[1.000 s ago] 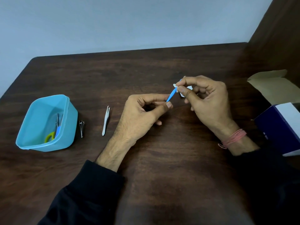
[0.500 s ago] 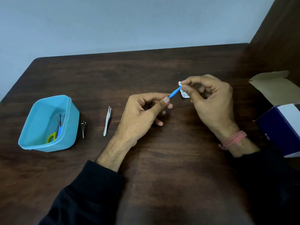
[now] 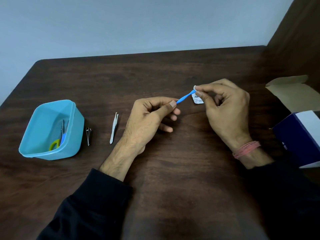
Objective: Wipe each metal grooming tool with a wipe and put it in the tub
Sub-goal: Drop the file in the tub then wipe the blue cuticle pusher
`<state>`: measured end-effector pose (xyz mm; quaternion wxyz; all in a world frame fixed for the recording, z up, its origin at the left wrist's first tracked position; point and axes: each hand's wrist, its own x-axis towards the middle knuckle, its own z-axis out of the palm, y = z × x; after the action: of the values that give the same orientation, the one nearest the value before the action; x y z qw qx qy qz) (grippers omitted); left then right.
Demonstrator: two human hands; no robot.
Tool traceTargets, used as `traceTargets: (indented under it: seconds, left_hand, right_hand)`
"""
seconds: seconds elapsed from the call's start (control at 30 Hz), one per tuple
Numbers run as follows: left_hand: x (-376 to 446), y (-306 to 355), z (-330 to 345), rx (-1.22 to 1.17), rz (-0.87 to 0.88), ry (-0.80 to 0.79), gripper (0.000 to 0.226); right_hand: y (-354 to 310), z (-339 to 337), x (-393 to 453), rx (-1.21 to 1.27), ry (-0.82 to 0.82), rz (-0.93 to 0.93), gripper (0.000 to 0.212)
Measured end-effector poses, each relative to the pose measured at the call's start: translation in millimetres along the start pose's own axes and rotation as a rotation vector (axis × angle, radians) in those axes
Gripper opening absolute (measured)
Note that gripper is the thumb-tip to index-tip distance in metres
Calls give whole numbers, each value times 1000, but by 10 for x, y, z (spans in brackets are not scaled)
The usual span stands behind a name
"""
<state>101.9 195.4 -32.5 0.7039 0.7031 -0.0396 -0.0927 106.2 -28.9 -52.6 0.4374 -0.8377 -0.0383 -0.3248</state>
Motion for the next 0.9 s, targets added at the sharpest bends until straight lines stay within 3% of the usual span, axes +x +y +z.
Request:
traceTargets:
  seconds: [0.6,0.9]
  left_hand:
    - [20,-22,-17,-48,16,13,17]
    - [19,-107,17,81,120,12,15]
  right_hand:
    - [-30,-16,4,35,-24,-25,14]
    - [65,11,25,151,-1,109,9]
